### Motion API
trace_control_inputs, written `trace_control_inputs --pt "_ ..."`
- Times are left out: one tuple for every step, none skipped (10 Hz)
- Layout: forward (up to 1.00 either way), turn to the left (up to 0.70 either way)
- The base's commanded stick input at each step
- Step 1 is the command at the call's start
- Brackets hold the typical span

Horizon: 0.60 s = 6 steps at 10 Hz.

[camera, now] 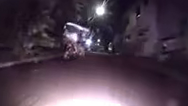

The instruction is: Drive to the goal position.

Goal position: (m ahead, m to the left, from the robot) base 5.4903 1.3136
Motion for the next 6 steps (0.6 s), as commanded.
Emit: trace_control_inputs --pt "1.0 -0.12" --pt "1.0 -0.27" --pt "1.0 -0.27" --pt "1.0 -0.27" --pt "1.0 -0.27" --pt "1.0 -0.27"
